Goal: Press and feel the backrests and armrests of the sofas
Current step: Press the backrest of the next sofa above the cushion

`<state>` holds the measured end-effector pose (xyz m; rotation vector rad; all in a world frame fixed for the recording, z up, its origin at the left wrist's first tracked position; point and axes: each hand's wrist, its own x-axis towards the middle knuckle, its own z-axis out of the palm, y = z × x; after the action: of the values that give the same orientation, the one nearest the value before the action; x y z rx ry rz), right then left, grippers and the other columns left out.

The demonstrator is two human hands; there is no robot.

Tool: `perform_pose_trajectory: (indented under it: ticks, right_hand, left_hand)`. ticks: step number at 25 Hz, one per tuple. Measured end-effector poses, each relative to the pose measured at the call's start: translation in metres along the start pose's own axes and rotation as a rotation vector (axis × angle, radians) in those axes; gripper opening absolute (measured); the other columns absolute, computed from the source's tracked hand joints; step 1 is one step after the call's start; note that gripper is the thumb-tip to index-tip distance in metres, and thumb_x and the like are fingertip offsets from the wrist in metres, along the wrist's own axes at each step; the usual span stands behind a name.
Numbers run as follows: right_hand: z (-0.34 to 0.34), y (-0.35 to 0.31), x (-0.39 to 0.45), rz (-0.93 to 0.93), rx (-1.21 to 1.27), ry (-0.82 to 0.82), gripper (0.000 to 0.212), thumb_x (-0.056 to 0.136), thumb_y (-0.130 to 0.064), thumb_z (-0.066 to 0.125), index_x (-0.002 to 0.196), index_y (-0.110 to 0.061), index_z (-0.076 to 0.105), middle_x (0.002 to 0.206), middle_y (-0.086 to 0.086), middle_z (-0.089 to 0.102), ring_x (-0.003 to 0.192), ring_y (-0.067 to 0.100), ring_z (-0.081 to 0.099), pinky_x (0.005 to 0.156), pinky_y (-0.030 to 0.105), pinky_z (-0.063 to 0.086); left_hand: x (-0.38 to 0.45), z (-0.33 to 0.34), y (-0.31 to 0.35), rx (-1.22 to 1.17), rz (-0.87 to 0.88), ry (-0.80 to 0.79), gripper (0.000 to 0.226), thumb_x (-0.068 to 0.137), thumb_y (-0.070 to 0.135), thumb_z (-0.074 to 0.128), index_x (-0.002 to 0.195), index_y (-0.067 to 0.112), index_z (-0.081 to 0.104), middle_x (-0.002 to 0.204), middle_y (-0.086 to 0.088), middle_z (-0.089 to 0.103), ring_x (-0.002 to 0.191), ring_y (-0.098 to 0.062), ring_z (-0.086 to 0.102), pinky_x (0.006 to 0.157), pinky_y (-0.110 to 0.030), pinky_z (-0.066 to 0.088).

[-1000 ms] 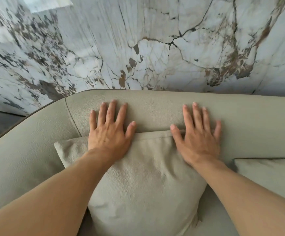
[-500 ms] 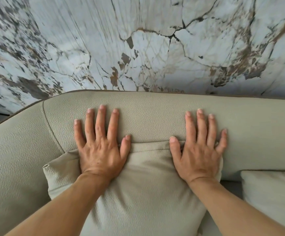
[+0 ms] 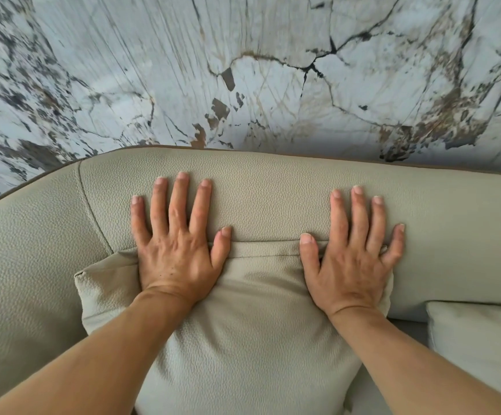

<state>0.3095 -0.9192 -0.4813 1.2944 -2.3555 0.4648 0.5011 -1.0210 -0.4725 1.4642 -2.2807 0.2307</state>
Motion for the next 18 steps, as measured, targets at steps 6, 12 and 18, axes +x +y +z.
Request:
perform_pose_trajectory:
  ticks: [6, 12, 18]
  right_hand:
    - [0.013, -0.003, 0.014, 0.010, -0.011, 0.031, 0.070, 0.092, -0.059, 0.024, 0.151, -0.021, 0.024, 0.159, 0.008, 0.025, 0.146, 0.030, 0.016, 0.114, 0.059, 0.008]
    - [0.023, -0.005, 0.025, 0.021, -0.008, 0.049, 0.070, 0.092, -0.059, 0.024, 0.151, -0.021, 0.024, 0.159, 0.008, 0.025, 0.146, 0.030, 0.016, 0.114, 0.060, 0.008]
    - [0.033, -0.007, 0.038, 0.028, -0.008, 0.063, 0.070, 0.092, -0.058, 0.025, 0.152, -0.021, 0.022, 0.158, 0.009, 0.025, 0.146, 0.031, 0.015, 0.113, 0.061, 0.009]
  left_hand:
    - [0.020, 0.007, -0.001, -0.013, 0.009, -0.008, 0.071, 0.088, 0.057, 0.031, 0.150, 0.023, 0.024, 0.156, -0.012, 0.026, 0.144, -0.035, 0.015, 0.116, -0.057, 0.005]
    - [0.035, 0.014, -0.002, -0.019, 0.022, -0.010, 0.071, 0.088, 0.057, 0.032, 0.150, 0.022, 0.025, 0.156, -0.012, 0.026, 0.144, -0.035, 0.015, 0.116, -0.056, 0.004]
    - [0.053, 0.027, -0.004, -0.017, 0.038, -0.002, 0.070, 0.089, 0.057, 0.031, 0.150, 0.023, 0.024, 0.156, -0.011, 0.025, 0.144, -0.035, 0.015, 0.116, -0.056, 0.004]
